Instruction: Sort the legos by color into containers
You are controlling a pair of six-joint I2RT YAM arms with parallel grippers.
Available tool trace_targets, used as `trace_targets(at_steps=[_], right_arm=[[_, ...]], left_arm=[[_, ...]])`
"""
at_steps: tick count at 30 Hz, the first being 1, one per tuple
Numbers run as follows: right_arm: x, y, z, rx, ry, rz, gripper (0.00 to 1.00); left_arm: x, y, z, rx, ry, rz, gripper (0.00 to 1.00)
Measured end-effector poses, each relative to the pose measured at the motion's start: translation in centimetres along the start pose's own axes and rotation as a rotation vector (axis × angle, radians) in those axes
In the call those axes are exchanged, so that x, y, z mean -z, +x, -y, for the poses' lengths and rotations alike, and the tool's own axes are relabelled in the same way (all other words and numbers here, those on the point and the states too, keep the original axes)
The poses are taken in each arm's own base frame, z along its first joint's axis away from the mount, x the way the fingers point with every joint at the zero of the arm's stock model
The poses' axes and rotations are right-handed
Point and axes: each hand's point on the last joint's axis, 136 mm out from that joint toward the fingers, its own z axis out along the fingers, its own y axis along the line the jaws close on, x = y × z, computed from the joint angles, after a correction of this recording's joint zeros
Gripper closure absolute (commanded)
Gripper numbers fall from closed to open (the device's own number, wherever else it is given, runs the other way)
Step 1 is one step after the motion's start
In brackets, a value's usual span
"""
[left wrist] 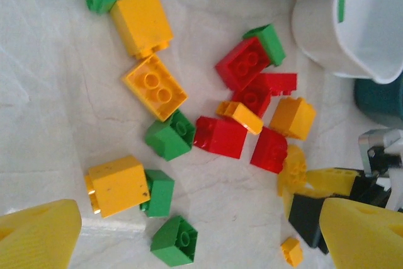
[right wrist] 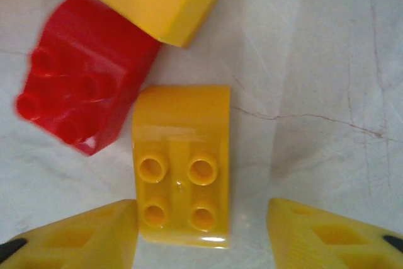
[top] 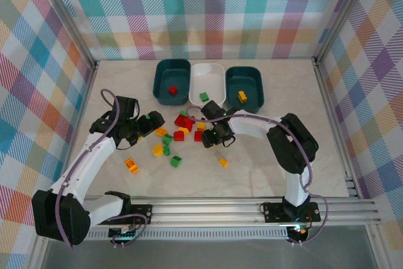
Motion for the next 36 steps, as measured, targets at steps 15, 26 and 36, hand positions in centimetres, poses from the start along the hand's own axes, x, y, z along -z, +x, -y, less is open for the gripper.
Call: trace_targets(at_steps=[15,26,36], right_arm=[[2.6,0.4,2.8,-0.055,0.13,0.109,0.7],[12.6,-13.4,12.6,-0.312,0.188,0.433,0.69],[4.9,-15.2,23.3,-0.508,0.259,0.258,0.61]], left_arm=[[-1.7,1.8,-0.9,-0.01,-0.026,-0.088,0.08],[-3.7,5.9,0.4,-0.214,-0.141,-0.168,0.14],[-7.4,10.3,-0.9,-0.34,-0.266,-0.313,0.19]])
